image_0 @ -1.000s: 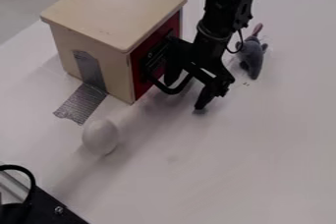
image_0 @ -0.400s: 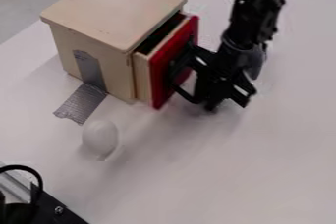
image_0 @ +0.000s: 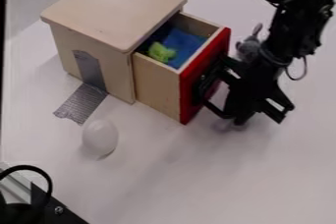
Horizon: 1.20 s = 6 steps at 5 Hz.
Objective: Open the drawer
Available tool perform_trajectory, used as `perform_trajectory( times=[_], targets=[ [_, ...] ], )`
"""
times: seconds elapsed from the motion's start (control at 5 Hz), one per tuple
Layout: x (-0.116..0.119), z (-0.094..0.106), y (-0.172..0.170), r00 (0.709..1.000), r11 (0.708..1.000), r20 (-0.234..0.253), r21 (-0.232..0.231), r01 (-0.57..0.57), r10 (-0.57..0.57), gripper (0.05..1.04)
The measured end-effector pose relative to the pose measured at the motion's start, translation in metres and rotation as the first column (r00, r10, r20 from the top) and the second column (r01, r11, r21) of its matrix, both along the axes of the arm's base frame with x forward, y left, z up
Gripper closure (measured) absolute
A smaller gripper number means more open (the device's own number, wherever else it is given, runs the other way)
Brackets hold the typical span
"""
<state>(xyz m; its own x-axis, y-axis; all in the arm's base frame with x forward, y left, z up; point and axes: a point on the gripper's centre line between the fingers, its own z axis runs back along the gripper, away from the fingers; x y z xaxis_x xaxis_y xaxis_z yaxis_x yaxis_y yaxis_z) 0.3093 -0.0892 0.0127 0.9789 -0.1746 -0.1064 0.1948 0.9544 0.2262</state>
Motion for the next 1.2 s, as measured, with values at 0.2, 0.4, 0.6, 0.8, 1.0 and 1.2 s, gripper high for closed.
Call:
perform_trajectory(
  times=[0.2, 0.4, 0.6, 0.8, 1.0, 1.2],
  targets=[
    [-0.001, 0.001, -0.013, 1.0, 1.0, 0.004, 0.004, 0.008, -0.008, 0.915],
    [0.001, 0.002, -0.015, 1.0, 1.0, 0.001, 0.006, 0.0, 0.0, 0.885],
    [0.008, 0.011, -0.023, 1.0, 1.0, 0.019, -0.018, -0.018, 0.019, 0.634],
    [0.009, 0.027, -0.028, 0.999, 0.998, 0.022, -0.046, -0.045, 0.046, 0.301],
    [0.012, 0.064, -0.031, 0.994, 0.99, 0.084, -0.125, -0.058, 0.068, 0.095],
    [0.014, 0.097, -0.029, 0.989, 0.976, 0.11, -0.208, -0.069, 0.094, 0.087]
  ],
)
